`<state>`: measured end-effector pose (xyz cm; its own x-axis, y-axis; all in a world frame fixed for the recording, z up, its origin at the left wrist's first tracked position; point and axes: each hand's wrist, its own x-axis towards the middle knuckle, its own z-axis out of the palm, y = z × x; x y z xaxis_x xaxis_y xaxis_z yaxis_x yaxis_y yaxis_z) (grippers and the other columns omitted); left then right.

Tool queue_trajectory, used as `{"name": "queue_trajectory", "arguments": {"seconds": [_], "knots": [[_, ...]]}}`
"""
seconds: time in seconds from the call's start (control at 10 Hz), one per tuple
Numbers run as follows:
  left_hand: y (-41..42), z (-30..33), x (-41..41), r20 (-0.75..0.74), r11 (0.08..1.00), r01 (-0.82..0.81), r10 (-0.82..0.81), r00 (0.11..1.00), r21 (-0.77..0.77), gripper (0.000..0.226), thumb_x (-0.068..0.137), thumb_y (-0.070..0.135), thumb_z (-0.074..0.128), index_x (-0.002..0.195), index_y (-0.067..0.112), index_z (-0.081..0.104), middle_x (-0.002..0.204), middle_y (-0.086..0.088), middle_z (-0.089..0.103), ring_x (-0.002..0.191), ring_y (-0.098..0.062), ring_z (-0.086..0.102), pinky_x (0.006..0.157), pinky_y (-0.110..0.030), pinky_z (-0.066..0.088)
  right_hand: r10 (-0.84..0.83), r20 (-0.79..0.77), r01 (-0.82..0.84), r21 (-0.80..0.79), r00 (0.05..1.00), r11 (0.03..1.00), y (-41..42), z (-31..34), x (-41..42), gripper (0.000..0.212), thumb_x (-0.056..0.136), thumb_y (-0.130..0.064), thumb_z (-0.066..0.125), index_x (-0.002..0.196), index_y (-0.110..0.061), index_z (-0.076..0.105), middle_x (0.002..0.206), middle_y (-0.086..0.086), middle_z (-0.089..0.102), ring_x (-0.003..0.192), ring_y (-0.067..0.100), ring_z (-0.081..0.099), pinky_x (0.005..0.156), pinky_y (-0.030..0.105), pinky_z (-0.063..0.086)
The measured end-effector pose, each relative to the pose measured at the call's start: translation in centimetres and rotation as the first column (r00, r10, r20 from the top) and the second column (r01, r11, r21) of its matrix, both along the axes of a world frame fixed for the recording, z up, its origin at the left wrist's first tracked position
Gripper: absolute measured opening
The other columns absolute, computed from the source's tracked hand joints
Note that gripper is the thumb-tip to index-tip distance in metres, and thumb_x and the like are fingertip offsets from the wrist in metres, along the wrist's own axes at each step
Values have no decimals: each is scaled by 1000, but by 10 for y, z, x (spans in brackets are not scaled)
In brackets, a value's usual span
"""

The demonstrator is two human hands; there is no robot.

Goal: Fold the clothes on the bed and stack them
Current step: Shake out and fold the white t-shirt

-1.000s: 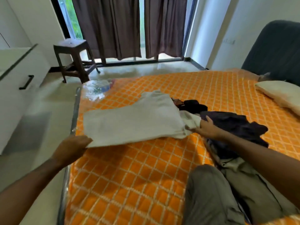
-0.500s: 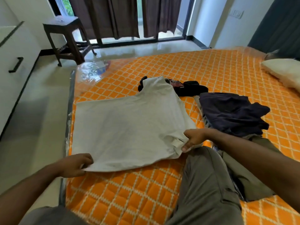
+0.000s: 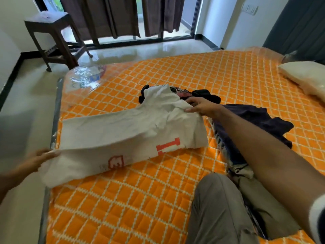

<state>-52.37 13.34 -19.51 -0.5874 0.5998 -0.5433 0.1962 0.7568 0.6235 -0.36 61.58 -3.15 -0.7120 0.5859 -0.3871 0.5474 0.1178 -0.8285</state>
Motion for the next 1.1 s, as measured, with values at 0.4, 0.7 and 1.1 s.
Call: {"name": "queue_trajectory", "arguments": {"seconds": [0.4,0.7,1.1], "knots": [[-3,-1,107,-254,941,-274,320,913,201,47,88,53,69,111,12,70,102,-16,72,86,-34,68,79,-50,59,-320,213,331,-16,923,943,-44,-140,58,47,79,-40,84,114,-23,59,108,-6,63,91,11,59,67,25,47],[-8,-18,82,-234,873,-398,465,854,280,50,94,53,56,119,10,54,119,-27,61,104,-47,59,87,-64,48,-276,123,219,349,953,911,-19,-107,85,14,102,-25,57,101,-15,67,95,6,67,84,23,64,69,32,48],[-41,-5,120,-378,987,-162,152,913,6,32,95,21,68,116,1,55,113,-21,60,101,-43,60,80,-45,44,-81,761,-348,385,643,855,-45,-141,79,38,96,-10,47,133,-4,41,135,20,56,121,36,57,96,44,49]]}}
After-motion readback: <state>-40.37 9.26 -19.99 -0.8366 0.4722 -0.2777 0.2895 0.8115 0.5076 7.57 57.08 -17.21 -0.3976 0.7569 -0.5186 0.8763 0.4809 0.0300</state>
